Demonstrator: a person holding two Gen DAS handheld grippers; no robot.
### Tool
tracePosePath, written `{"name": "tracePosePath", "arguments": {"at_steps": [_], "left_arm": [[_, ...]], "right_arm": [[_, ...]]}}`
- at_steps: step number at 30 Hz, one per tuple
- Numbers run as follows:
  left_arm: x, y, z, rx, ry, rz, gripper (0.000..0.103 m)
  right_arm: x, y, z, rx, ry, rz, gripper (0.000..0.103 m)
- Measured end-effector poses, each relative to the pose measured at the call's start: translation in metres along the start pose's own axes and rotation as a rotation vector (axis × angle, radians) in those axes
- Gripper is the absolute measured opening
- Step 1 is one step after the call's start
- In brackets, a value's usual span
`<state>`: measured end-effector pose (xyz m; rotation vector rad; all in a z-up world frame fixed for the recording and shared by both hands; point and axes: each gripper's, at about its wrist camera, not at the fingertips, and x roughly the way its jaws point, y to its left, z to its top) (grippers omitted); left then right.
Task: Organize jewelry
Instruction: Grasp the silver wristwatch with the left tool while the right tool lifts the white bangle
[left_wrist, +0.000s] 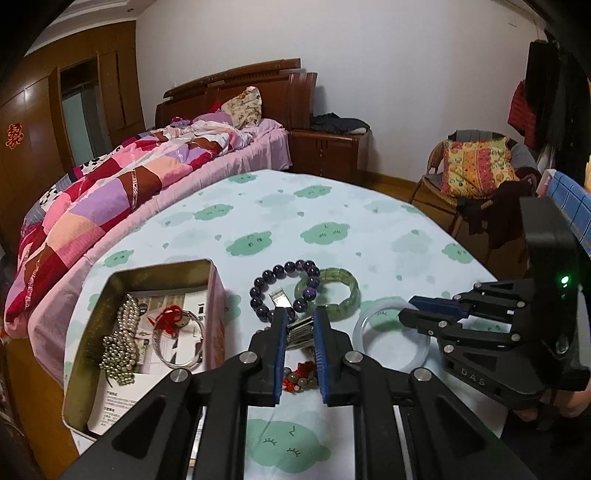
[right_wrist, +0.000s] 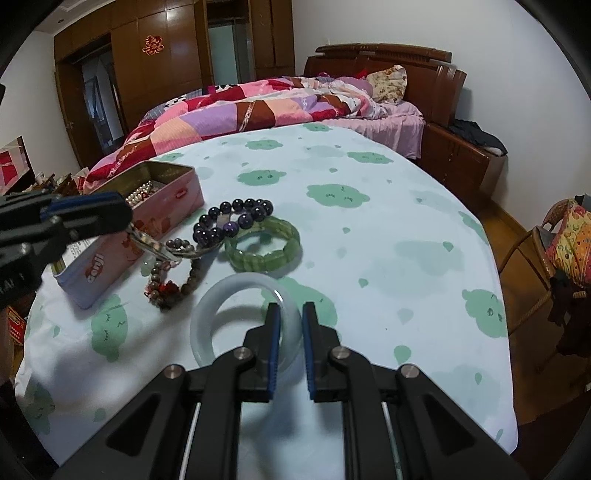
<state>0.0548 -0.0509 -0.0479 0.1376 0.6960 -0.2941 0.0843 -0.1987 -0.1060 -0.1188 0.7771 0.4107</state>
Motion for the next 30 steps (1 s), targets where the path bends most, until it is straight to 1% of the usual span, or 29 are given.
{"name": "tracePosePath", "arguments": {"at_steps": [17, 30], "left_arm": [[-0.032, 0.015, 0.012, -0.039, -0.073, -0.003, 0.014], [-0.066, 0.032, 0.027, -0.063, -0.152, 0.008, 0.014]], "right_arm": [[-0.009, 0.000, 0.005, 0.005, -0.023, 0.005, 0.014], [-0.026, 0.007, 0.018, -0.001, -0.075, 0.025, 0.014]]}}
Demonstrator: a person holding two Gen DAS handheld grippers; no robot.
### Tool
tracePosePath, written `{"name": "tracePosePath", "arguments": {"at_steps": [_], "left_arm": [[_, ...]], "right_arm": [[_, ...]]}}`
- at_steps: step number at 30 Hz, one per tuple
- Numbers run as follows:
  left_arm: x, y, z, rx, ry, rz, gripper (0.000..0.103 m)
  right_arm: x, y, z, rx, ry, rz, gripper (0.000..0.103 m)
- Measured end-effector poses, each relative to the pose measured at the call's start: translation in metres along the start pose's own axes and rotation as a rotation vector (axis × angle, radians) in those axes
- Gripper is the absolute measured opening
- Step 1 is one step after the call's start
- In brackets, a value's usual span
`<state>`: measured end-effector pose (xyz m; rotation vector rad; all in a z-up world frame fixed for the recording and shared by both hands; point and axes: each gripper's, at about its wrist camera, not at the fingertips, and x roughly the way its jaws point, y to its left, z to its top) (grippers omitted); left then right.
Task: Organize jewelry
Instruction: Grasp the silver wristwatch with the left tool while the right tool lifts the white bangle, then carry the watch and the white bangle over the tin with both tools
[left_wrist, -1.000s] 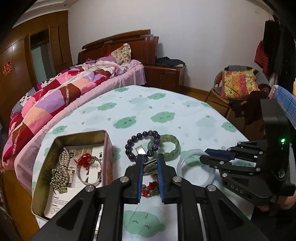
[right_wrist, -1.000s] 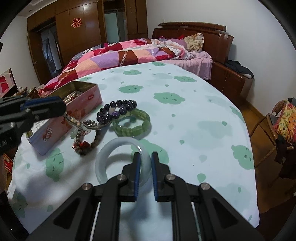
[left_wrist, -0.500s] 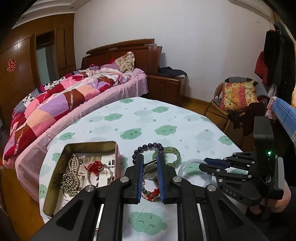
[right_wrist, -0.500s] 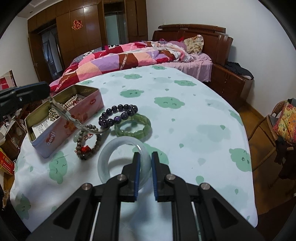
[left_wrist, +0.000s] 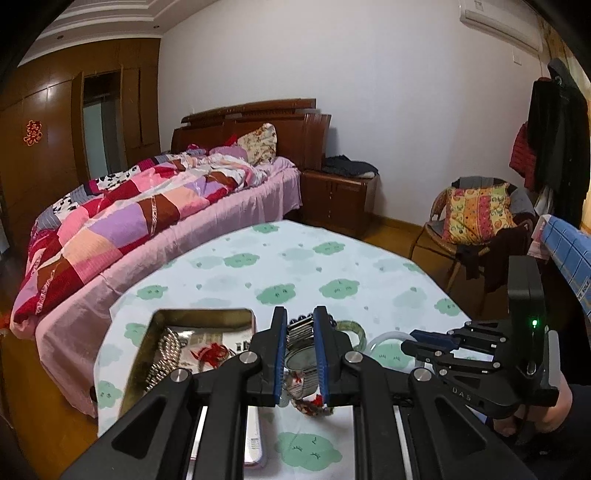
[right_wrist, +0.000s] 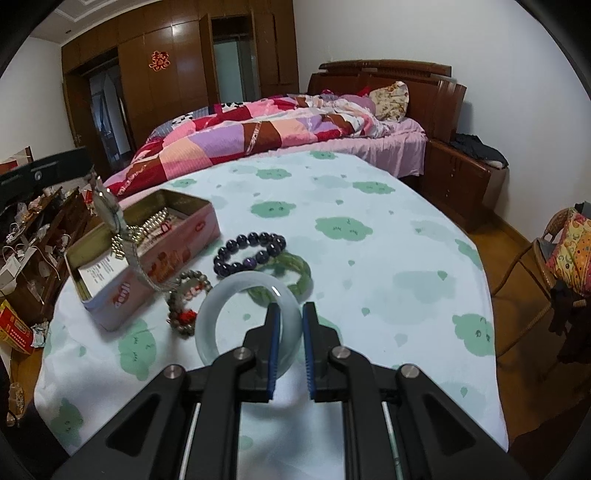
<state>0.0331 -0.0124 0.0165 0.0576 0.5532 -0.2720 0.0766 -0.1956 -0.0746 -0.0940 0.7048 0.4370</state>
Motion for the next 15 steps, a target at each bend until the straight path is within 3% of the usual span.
{"name": "tracePosePath", "arguments": {"at_steps": [8, 15], "left_arm": [[-0.024, 0.023, 0.019, -0.010, -0.063, 0.043, 0.014], [-0.029, 0.049, 0.021, -0.025, -0.072, 0.098, 0.014]], "right_arm": [[-0.011, 0.010, 0.025, -0.016, -0.049, 0.025, 0.014], [-0.010, 0.026, 0.049, -0.054, -0.073, 0.053, 0.014]]}}
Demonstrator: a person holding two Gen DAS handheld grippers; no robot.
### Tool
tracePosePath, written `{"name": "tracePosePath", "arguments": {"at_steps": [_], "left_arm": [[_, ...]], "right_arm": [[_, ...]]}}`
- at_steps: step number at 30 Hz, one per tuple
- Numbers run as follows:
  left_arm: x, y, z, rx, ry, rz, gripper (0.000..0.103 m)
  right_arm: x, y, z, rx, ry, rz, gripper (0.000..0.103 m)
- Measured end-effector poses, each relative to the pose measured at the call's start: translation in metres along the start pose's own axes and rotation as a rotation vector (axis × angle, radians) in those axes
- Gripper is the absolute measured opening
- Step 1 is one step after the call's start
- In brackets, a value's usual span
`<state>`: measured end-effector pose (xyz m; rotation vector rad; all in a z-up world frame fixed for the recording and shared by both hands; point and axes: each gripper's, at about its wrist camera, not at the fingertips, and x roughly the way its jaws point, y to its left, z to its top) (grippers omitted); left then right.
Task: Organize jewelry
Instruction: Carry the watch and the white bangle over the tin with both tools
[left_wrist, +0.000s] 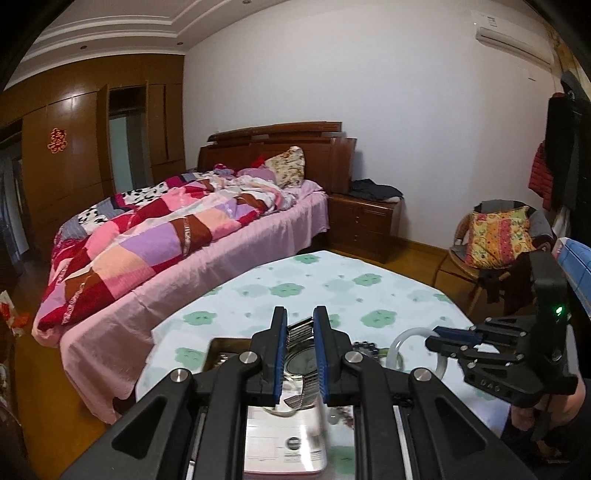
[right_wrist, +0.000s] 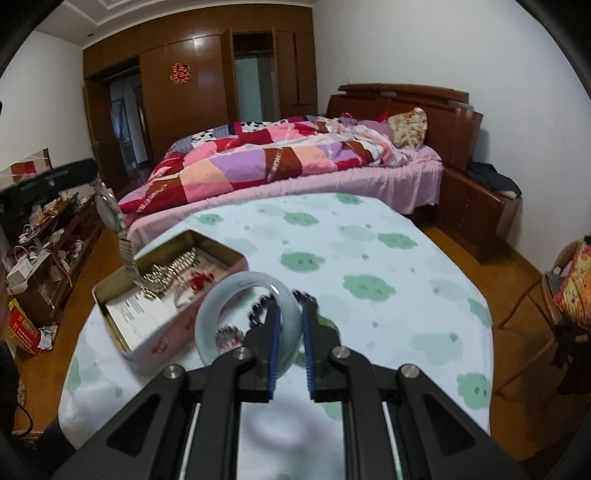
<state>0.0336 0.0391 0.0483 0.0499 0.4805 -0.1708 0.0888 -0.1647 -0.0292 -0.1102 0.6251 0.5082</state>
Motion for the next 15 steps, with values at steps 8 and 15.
{"name": "tracePosePath", "arguments": {"at_steps": [8, 15], "left_arm": [[0.007, 0.037, -0.014, -0.061, 0.022, 0.067, 0.014], [0.019, 0.062, -0.032, -0.123, 0.062, 0.095, 0.014]], "right_arm": [[0.020, 0.040, 0.028, -0.078, -0.009, 0.057, 0.014], [0.046, 0.081, 0.040, -0.136, 0.006, 0.109, 0.014]]}}
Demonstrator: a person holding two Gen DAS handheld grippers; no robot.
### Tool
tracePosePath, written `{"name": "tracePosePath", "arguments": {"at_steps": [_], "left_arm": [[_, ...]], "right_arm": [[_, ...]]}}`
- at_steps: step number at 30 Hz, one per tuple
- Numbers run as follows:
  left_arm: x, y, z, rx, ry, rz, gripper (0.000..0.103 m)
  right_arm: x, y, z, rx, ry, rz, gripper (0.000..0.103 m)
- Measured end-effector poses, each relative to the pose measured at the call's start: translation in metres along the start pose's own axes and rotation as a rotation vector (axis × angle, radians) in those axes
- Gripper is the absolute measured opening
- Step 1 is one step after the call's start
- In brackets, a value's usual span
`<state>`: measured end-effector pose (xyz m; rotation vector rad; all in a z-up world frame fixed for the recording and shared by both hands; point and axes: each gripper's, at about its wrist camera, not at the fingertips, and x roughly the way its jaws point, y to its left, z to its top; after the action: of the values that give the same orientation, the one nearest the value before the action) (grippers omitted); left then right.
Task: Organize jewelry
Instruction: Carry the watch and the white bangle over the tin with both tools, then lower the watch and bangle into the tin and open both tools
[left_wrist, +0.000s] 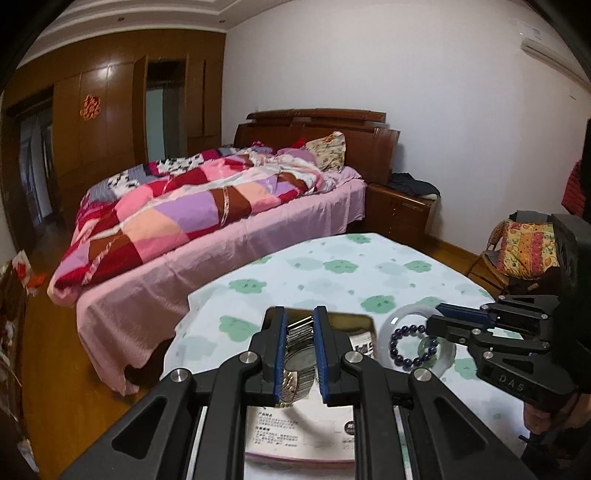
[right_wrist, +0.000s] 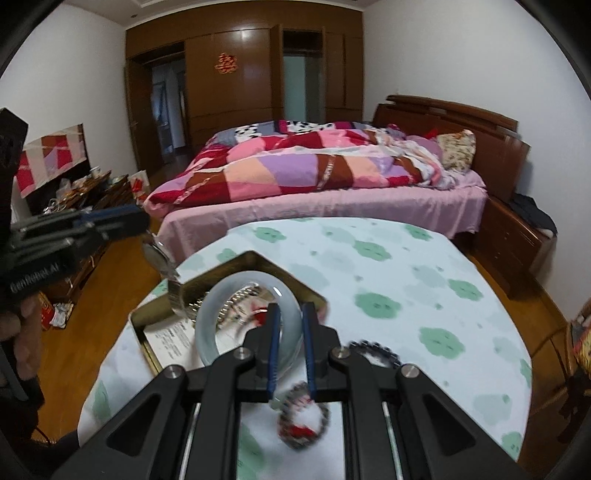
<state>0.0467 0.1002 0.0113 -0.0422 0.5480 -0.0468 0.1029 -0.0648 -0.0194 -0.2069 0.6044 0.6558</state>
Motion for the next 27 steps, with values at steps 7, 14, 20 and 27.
{"name": "tracePosePath", "arguments": {"at_steps": [7, 14, 20, 27], "left_arm": [[0.015, 0.014, -0.014, -0.044, 0.037, -0.006, 0.014], [0.032, 0.019, -0.030, -0.066, 0.086, -0.002, 0.014], [0.051, 0.017, -0.043, -0.044, 0.142, 0.015, 0.014], [0.066, 0.015, -0.057, -0.026, 0.192, 0.037, 0.014]], "right_arm": [[0.029, 0.027, -0.001, -0.051, 0.051, 0.022, 0.014], [0.059, 0.040, -0.017, -0.073, 0.128, 0.025, 0.014], [0.071, 0.045, -0.029, -0.089, 0.178, 0.016, 0.014], [0.073, 0.045, -0.032, -0.085, 0.190, 0.005, 0.014]]}}
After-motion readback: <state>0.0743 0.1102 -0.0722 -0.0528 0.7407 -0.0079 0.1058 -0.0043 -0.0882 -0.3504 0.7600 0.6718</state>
